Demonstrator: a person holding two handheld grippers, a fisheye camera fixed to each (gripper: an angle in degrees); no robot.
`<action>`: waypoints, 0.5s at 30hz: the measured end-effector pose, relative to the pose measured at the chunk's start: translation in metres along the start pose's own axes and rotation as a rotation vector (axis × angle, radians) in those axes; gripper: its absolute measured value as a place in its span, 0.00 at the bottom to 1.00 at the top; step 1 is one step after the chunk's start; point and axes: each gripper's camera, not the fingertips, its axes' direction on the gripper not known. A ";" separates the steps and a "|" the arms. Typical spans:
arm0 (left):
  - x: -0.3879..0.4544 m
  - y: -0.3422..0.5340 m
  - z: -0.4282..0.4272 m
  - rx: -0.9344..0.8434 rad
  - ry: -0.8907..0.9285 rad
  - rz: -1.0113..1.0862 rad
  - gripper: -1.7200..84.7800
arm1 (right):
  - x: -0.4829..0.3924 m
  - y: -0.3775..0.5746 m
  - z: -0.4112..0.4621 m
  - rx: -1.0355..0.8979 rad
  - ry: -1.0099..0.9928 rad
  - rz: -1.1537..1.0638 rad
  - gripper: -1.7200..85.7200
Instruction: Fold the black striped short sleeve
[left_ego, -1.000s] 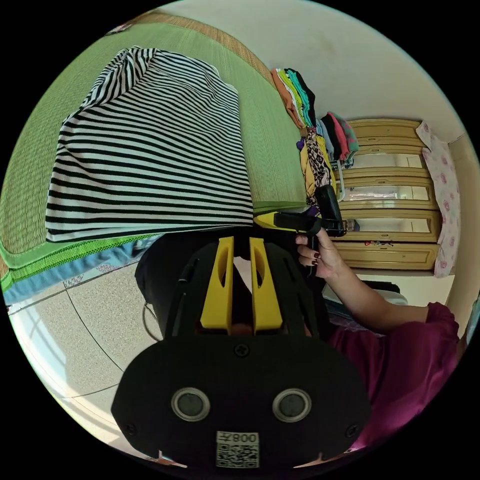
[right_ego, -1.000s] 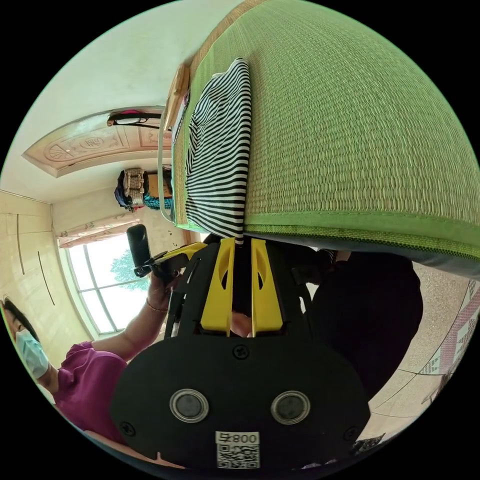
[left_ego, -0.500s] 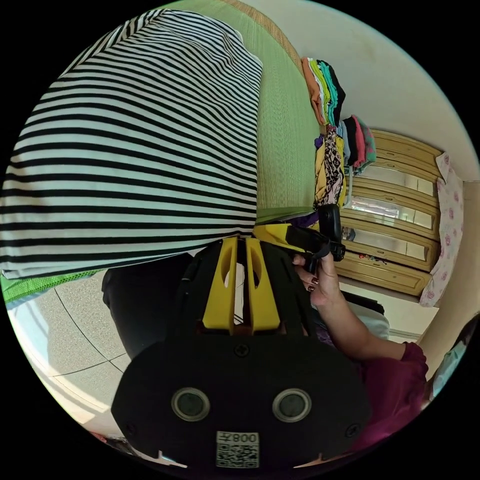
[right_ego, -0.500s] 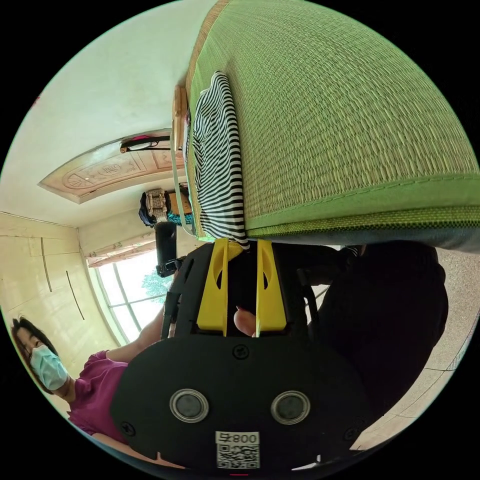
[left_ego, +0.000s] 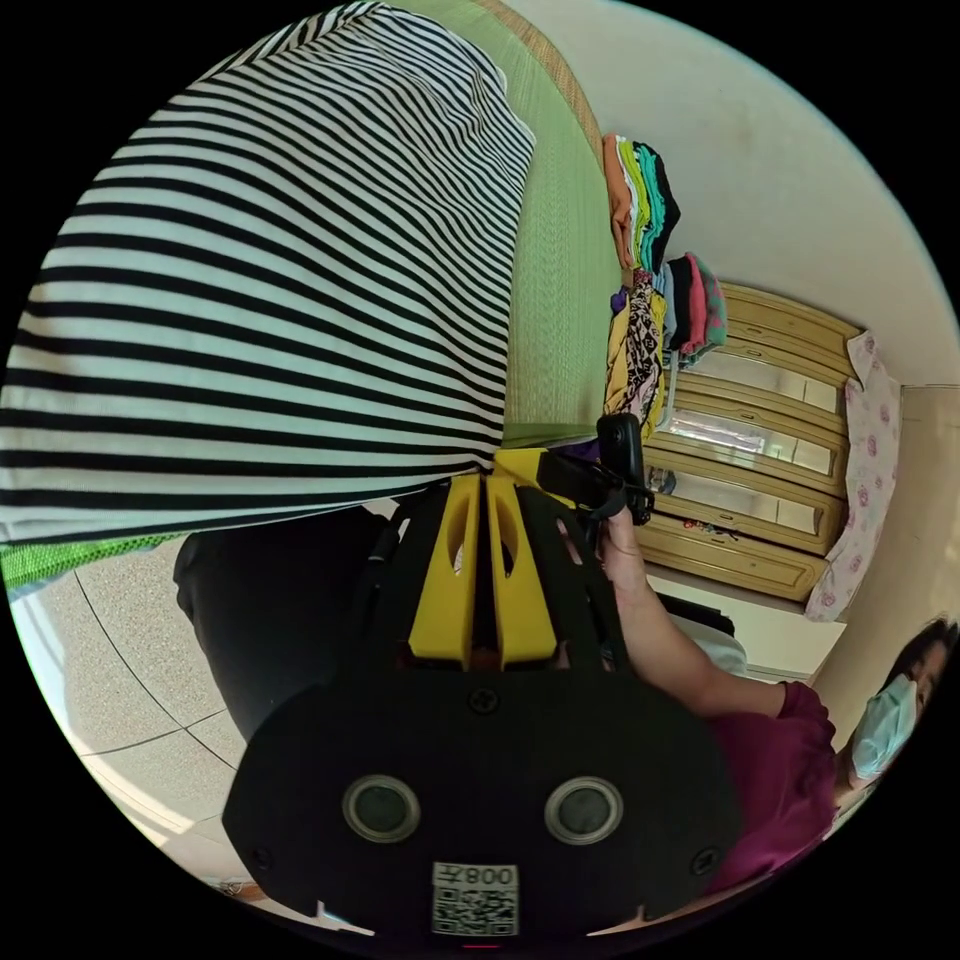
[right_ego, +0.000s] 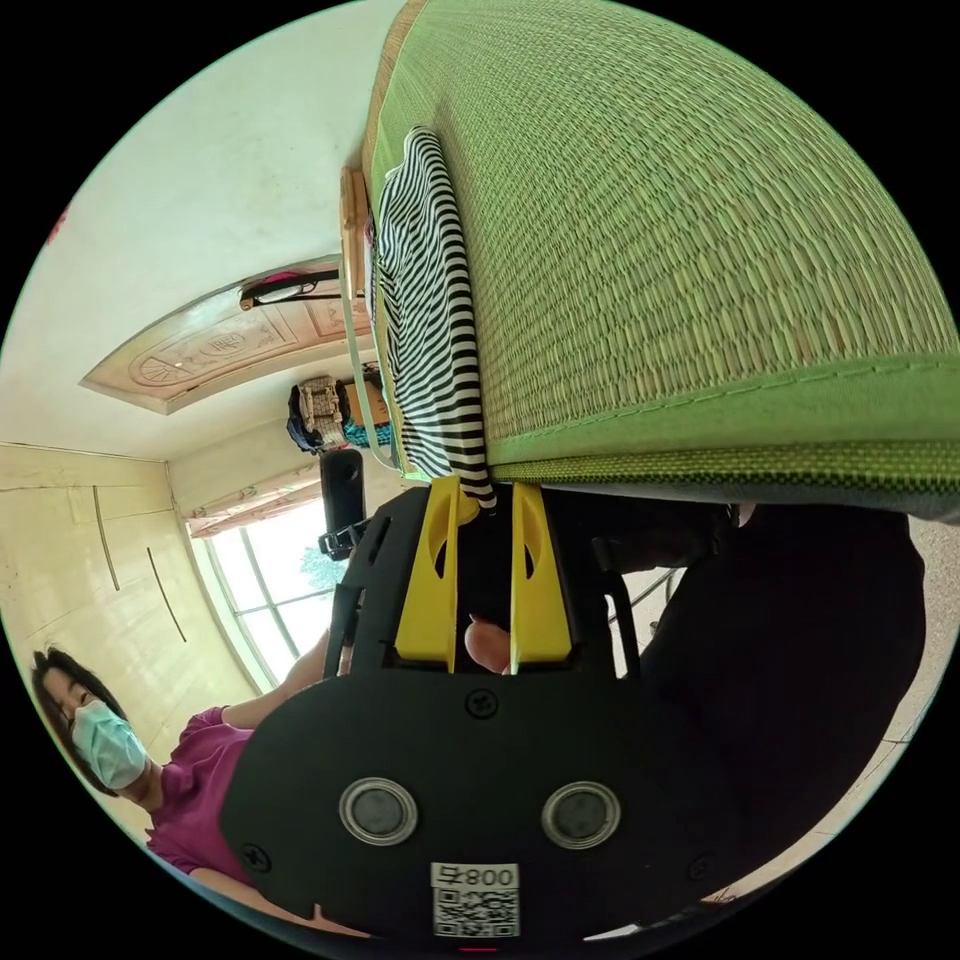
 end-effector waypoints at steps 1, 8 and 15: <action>-0.002 0.000 0.000 -0.001 0.003 0.000 0.03 | 0.001 0.001 -0.001 -0.003 -0.009 0.001 0.11; -0.015 0.005 -0.004 0.004 0.001 0.008 0.03 | 0.006 0.008 -0.010 -0.013 -0.023 0.005 0.07; -0.031 0.021 -0.026 0.067 0.058 0.027 0.02 | 0.005 0.015 -0.019 -0.022 -0.036 -0.008 0.04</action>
